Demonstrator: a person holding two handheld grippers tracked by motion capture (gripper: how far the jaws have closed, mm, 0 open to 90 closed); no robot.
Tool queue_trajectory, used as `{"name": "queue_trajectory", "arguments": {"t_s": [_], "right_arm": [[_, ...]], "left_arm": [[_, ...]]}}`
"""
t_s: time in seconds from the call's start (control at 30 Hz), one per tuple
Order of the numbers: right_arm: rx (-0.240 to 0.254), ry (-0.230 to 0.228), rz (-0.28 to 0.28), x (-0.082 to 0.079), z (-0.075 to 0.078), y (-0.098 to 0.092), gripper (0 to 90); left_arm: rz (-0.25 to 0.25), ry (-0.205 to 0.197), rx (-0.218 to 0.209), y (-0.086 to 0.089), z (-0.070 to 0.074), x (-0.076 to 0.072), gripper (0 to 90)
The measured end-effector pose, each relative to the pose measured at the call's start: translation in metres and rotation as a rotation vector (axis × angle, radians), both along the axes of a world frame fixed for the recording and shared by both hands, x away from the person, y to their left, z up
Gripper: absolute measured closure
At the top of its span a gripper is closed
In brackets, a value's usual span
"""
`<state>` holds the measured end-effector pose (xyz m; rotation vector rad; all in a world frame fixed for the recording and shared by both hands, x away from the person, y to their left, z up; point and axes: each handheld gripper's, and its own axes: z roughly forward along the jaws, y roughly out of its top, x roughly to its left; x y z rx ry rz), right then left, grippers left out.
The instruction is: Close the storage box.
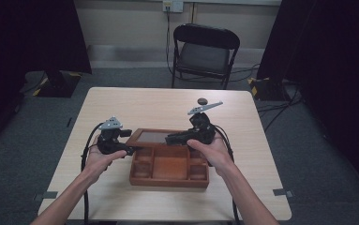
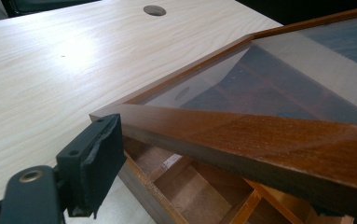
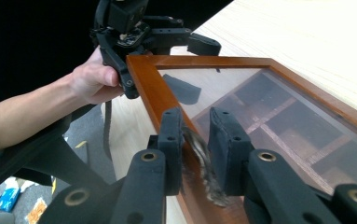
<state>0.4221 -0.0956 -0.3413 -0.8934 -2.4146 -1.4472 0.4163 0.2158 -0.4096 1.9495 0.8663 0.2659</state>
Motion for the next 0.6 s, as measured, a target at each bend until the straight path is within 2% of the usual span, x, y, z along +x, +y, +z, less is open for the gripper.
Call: {"name": "queue_trajectory", "arguments": {"t_s": [0.1,0.2,0.47,0.6], "right_arm": [[0.000,0.015,0.000,0.0029,-0.0041,-0.0014,73.8],[0.015,0.036,0.016,0.0042,-0.0069,-0.0015,78.3],[0.014,0.037,0.024,0.0027,-0.0076,0.0007,81.0],[-0.007,0.033,0.025,0.0009,-0.0072,0.0021,80.9]], "left_arm": [[0.003,0.005,0.003,0.0002,-0.0014,0.0004,16.9],[0.010,0.010,0.004,0.0007,-0.0022,0.0008,17.3],[-0.002,0.012,0.010,0.0023,-0.0041,0.0015,16.7],[-0.006,0.015,0.026,0.0041,-0.0053,0.0011,15.7]]}}
